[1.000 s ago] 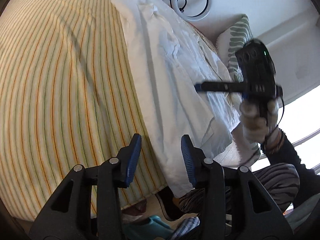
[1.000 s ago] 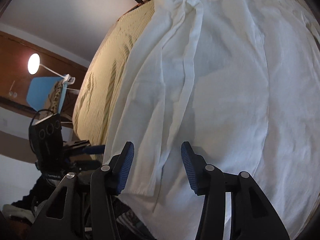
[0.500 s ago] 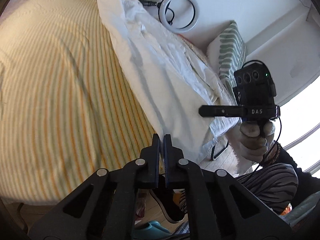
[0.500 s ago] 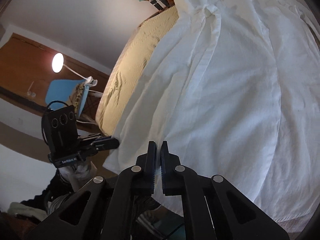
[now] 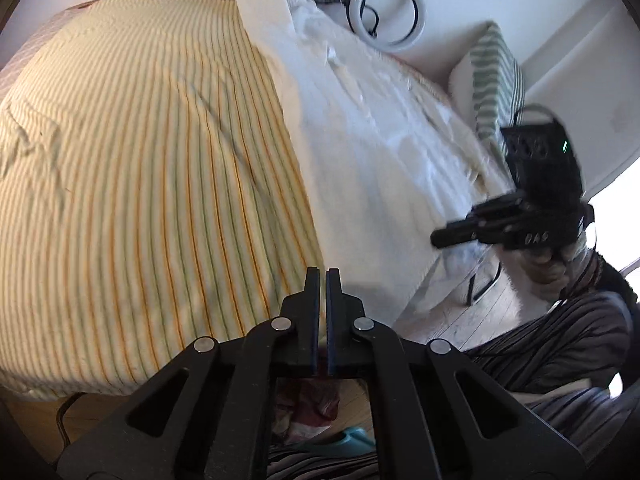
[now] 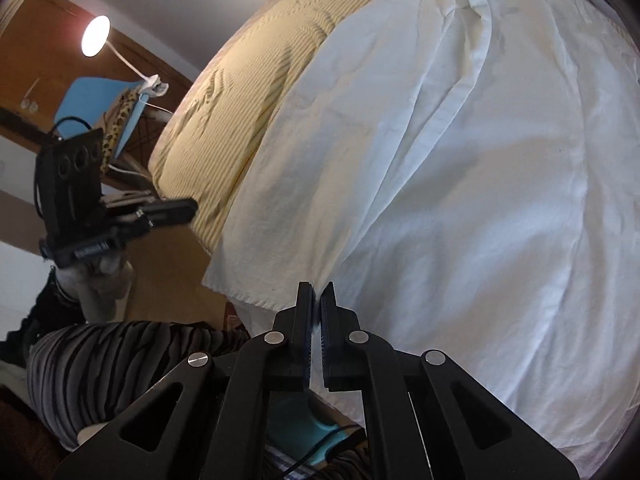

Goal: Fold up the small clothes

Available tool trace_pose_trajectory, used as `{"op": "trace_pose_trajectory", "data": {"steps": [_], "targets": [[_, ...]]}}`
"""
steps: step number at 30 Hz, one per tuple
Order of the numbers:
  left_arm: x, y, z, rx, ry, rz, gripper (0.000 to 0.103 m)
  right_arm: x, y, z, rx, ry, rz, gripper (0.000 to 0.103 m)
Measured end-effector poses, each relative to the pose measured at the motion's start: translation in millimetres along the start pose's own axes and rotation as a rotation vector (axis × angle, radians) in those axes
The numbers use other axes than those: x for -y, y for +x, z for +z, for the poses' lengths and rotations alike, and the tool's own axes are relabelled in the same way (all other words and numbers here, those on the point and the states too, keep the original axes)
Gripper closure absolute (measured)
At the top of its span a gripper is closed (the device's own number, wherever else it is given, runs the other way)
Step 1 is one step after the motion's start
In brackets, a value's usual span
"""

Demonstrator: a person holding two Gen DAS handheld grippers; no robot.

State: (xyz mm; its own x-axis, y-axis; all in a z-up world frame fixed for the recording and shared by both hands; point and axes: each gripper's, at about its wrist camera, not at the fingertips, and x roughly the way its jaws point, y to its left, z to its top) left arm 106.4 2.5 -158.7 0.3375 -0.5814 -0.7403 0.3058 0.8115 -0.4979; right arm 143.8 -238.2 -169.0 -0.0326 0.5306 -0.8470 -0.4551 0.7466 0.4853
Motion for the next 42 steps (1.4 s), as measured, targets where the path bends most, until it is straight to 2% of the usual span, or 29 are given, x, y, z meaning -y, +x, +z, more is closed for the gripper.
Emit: {"op": "trace_pose_trajectory", "data": {"steps": [3, 5, 7, 9, 13, 14, 16, 19, 21, 26, 30, 34, 37, 39, 42], "targets": [[5.4, -5.8, 18.9, 0.051, 0.023, -0.003, 0.103, 4.0, -2.5, -0.4, -0.033, -0.032, -0.038, 0.096], [16.9, 1.5, 36.2, 0.062, 0.058, -0.005, 0.103, 8.1, -9.0, 0.7, -0.066, -0.041, -0.023, 0.096], [28.7, 11.8, 52.4, 0.062, 0.108, 0.007, 0.103, 7.2, -23.3, 4.4, -0.06, -0.072, -0.01, 0.089], [37.1, 21.6, 62.8, 0.058, 0.15, 0.021, 0.103, 4.5, -41.8, 15.6, -0.009, -0.109, -0.036, 0.088], [46.6, 52.5, 81.9, 0.011, 0.197, 0.011, 0.103, 16.7, -80.5, 56.5, 0.111, -0.095, -0.091, 0.086], [47.2, 60.2, 82.5, -0.005, 0.208, 0.016, 0.103, 20.9, -88.4, 70.9, 0.145, -0.085, -0.111, 0.083], [45.4, 74.1, 80.6, -0.044, 0.225, 0.024, 0.103, 30.7, -103.4, 99.8, 0.217, -0.075, -0.127, 0.062], [36.4, 89.3, 73.3, -0.098, 0.235, 0.055, 0.103, 40.1, -111.6, 139.1, 0.301, -0.093, -0.172, 0.06], [28.9, 94.6, 66.2, -0.114, 0.231, 0.047, 0.103, 44.8, -108.4, 163.5, 0.334, -0.077, -0.175, 0.06], [23.9, 91.5, 59.4, -0.095, 0.231, 0.017, 0.103, 62.2, -94.6, 211.5, 0.387, -0.053, -0.191, 0.06], [27.2, 90.3, 56.6, -0.085, 0.25, 0.018, 0.103, 80.3, -67.5, 251.9, 0.389, -0.019, -0.212, 0.059], [27.8, 88.3, 52.7, -0.078, 0.264, 0.008, 0.103, 96.7, -43.6, 286.7, 0.4, 0.028, -0.191, 0.059], [27.7, 86.9, 51.3, -0.076, 0.275, 0.002, 0.103, 98.7, -26.3, 305.2, 0.4, 0.018, -0.198, 0.06], [27.2, 86.6, 50.9, -0.074, 0.276, -0.002, 0.103, 98.7, -15.0, 316.3, 0.398, -0.002, -0.225, 0.06], [25.9, 86.4, 50.5, -0.071, 0.277, -0.012, 0.103, 107.6, 5.2, 333.8, 0.381, 0.012, -0.333, 0.06]]}}
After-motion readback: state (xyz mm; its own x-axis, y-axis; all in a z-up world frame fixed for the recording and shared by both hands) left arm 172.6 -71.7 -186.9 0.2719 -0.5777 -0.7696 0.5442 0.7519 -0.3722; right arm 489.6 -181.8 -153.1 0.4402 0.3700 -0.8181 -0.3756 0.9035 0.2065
